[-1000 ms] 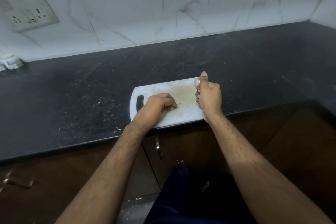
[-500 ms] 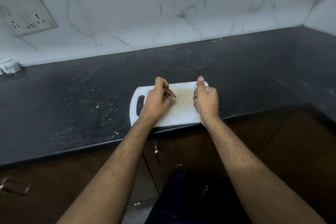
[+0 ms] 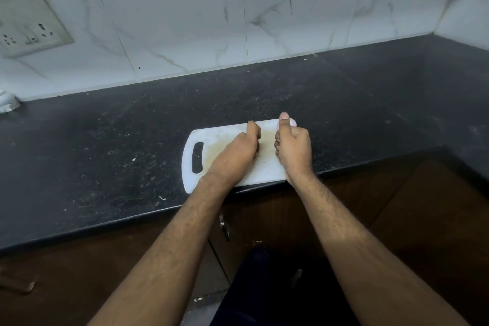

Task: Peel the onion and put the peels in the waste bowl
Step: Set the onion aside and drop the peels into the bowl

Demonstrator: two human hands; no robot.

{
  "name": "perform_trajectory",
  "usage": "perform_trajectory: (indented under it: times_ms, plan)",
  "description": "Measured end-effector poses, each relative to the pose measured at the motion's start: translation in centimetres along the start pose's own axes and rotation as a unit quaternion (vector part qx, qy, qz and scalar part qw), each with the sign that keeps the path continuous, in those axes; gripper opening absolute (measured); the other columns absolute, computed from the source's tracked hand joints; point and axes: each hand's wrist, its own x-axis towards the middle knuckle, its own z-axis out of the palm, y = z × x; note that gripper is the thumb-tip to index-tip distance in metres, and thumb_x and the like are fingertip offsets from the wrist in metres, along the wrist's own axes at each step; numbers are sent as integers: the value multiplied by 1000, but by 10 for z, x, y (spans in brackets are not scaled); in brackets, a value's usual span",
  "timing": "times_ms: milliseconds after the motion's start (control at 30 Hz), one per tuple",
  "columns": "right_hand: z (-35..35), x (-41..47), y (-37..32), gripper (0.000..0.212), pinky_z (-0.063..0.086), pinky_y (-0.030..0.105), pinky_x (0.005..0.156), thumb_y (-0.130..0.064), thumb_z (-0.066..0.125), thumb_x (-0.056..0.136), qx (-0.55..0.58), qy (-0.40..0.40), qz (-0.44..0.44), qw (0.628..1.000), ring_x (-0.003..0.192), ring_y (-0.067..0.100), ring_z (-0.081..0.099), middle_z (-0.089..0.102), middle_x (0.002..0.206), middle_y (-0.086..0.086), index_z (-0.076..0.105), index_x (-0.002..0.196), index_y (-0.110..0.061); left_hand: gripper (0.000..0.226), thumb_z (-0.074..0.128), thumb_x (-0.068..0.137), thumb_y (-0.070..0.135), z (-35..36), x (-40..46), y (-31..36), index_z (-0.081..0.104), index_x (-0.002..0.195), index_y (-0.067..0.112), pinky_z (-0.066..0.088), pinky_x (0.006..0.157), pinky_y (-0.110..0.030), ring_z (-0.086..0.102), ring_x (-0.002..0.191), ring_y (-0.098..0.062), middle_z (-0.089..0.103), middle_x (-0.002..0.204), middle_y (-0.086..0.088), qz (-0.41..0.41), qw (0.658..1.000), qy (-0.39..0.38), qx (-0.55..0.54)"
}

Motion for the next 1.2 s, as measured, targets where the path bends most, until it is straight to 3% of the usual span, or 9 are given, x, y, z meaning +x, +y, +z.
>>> perform_trajectory:
  times_ms: [100,200,267,333,400,500,600,967,1200]
  plan:
    - [-1,1,1,58,29,30,48,-56,46,103,2,-3,-7,1000,41,10,30,35,44,-12,41,55,-24,32,16,93,46,1,-5,-7,38,94,22,50,99,-54,61,95,-39,67,101,-17,-5,1000,-5,12]
    - [-1,2,4,50,30,30,49,-54,45,105,-1,-8,-17,1000,39,6,28,34,42,-14,42,65,-24,14,41,108,19,1,-17,-25,38,96,25,51,87,-35,56,87,-18,64,93,-3,-49,997,23,-53]
    - [-1,2,5,50,30,27,48,-53,44,106,-12,-9,-22,1000,38,5,28,34,42,-14,43,64,-25,32,58,102,0,-2,-26,-42,41,100,27,49,82,-18,63,87,-9,68,94,2,-73,992,61,-83]
    - [-1,2,4,51,30,26,47,-53,44,106,-18,-9,-22,1000,38,6,29,35,42,-14,44,64,-25,32,67,98,-1,-6,-34,-54,51,99,26,43,78,-5,64,88,-2,69,91,10,-78,990,88,-83]
    - [0,2,4,54,29,26,47,-54,44,106,-19,-6,-22,1000,40,8,29,35,43,-13,43,61,-22,27,69,98,-2,-10,-38,-59,59,97,24,41,78,-1,63,88,1,69,90,13,-79,989,92,-80]
    - [1,1,5,63,26,27,47,-54,45,105,-19,-3,-24,1000,42,12,27,34,46,-7,39,52,-22,21,68,99,-3,-14,-41,-64,74,104,16,43,83,-3,67,95,-7,71,97,11,-75,991,86,-64]
    - [0,2,5,57,29,26,47,-54,44,105,-22,-7,-27,999,40,8,29,34,44,-12,42,58,-22,18,71,99,3,-14,-37,-66,79,114,10,44,92,-16,64,103,-12,69,103,9,-64,995,67,-22]
    - [1,2,7,65,30,33,52,-57,44,104,-37,-3,-40,999,47,20,30,35,46,-5,43,52,-17,8,78,95,12,-5,-25,-62,82,100,17,42,86,-16,60,92,-6,65,93,12,-83,993,78,-29]
    - [1,1,7,67,31,35,54,-59,44,103,-37,0,-37,999,46,19,29,33,46,-3,37,49,-20,13,66,103,11,-1,-12,-49,79,107,10,44,92,-23,63,102,-16,64,101,5,-70,997,39,12]
